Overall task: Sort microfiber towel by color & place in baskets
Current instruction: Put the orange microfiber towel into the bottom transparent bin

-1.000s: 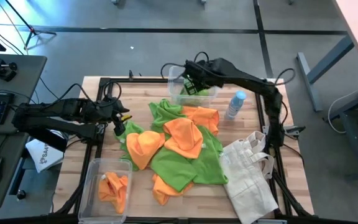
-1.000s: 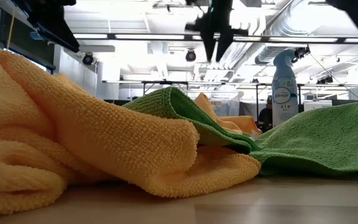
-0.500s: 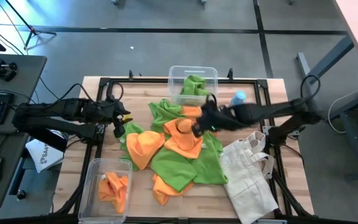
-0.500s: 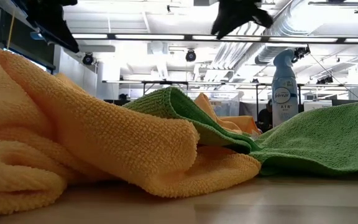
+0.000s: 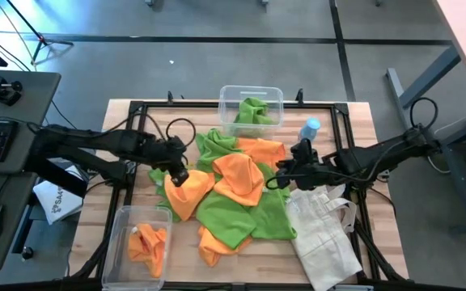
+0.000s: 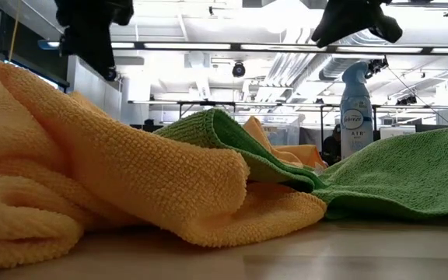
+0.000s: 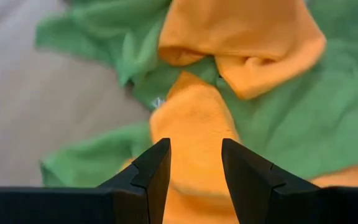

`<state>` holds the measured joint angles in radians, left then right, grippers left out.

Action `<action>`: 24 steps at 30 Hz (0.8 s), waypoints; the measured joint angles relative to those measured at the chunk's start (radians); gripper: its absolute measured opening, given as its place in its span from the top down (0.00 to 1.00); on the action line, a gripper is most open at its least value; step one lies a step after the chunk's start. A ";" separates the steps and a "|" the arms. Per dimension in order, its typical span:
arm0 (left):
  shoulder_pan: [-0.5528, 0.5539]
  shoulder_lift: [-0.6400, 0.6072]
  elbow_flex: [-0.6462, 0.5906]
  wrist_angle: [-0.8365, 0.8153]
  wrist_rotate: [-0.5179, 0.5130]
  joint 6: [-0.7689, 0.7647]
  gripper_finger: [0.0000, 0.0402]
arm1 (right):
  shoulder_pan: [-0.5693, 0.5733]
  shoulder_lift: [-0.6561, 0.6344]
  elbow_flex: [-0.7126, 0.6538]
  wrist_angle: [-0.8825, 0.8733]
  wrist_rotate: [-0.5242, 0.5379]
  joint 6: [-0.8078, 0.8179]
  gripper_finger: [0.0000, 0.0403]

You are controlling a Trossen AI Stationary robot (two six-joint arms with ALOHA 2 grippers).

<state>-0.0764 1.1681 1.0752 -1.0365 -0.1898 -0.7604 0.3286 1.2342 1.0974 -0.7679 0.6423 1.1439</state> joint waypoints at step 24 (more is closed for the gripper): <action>-0.087 0.359 0.142 -0.167 0.234 -0.656 0.67 | 0.008 -0.013 0.000 -0.014 -0.216 -0.412 0.86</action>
<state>-0.1632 1.5275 1.2175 -1.2031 0.0447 -1.4163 0.3370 1.2209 1.0973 -0.7816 0.4258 0.7324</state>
